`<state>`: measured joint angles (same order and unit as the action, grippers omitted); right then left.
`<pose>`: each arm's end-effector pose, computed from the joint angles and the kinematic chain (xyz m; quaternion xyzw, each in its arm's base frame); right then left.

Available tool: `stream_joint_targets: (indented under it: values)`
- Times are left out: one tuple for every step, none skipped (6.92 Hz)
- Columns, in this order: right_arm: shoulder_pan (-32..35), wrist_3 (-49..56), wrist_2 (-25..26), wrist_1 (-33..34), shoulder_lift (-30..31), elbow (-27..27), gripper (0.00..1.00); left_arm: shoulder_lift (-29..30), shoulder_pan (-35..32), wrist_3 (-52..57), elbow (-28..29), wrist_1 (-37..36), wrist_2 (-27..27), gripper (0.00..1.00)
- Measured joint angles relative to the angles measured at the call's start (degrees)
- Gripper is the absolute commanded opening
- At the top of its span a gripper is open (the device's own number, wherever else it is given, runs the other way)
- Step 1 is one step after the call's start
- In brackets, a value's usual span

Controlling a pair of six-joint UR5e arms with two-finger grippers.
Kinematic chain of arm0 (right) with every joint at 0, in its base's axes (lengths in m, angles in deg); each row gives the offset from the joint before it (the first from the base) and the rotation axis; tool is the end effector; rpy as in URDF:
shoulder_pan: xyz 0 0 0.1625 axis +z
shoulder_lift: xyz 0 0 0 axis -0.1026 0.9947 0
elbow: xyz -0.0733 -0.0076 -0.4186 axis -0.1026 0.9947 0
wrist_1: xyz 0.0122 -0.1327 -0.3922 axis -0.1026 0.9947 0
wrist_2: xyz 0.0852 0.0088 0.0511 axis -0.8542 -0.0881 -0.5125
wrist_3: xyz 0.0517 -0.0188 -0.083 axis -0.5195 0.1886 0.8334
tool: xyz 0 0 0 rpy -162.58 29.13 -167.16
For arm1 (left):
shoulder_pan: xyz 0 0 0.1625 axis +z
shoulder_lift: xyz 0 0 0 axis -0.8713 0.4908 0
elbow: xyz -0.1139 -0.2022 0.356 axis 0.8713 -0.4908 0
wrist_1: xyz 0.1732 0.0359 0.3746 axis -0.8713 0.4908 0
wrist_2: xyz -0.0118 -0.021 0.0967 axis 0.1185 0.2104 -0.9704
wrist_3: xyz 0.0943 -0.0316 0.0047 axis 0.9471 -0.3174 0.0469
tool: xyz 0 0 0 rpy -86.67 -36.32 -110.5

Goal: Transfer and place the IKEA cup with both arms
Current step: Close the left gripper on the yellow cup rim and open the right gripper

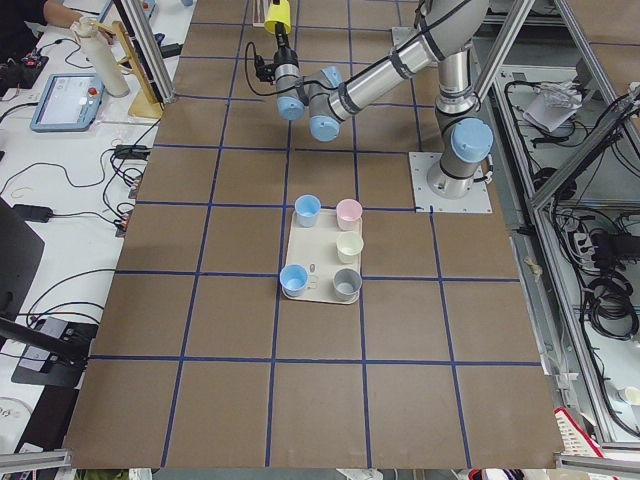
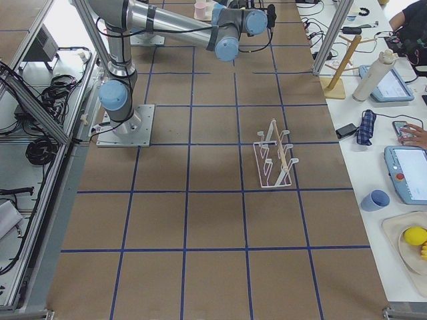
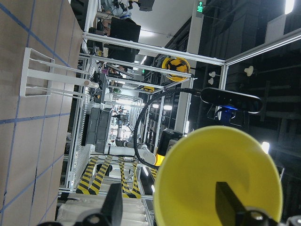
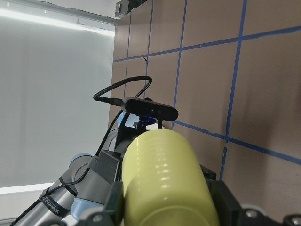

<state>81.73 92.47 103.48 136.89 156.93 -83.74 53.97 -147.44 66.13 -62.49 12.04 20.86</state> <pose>0.1977 -0.5799 0.4173 -0.0439 0.8534 -0.0447 0.5174 -0.2017 -0.5446 0.2624 0.0906 -0.6445 -0.0105 0.7591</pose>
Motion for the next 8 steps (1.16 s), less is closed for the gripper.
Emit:
stream_joint_targets:
  values:
    - [0.0,-0.07,0.0,0.14,-0.01,0.0,0.79,0.03,0.03,-0.22,-0.15,-1.62,-0.07,0.0]
    - [0.01,-0.17,-0.03,0.2,0.02,0.02,1.0,0.08,0.2,-0.84,-0.24,-3.16,-0.18,0.0]
    - [0.01,-0.55,0.06,0.23,0.06,0.03,1.0,0.13,0.43,-1.93,-0.3,-4.95,-0.2,0.0]
    - [0.01,-1.19,0.14,0.29,0.01,0.11,1.0,0.1,0.51,-3.02,-0.33,-6.16,-0.24,0.0]
    - [0.01,-1.77,0.24,0.31,-0.05,0.3,1.0,0.04,0.51,-3.55,-0.38,-6.67,-0.25,0.0]
    - [0.01,-2.78,0.29,0.34,-0.12,0.59,1.0,-0.06,0.55,-3.77,-0.45,-6.85,-0.26,0.0]
    - [-0.02,-3.91,0.3,0.38,-0.18,0.84,1.0,-0.22,0.58,-4.11,-0.5,-6.9,-0.28,0.0]
    - [-0.05,-4.58,0.35,0.4,-0.22,1.04,1.0,-0.54,0.7,-5.06,-0.5,-6.9,-0.89,0.0]
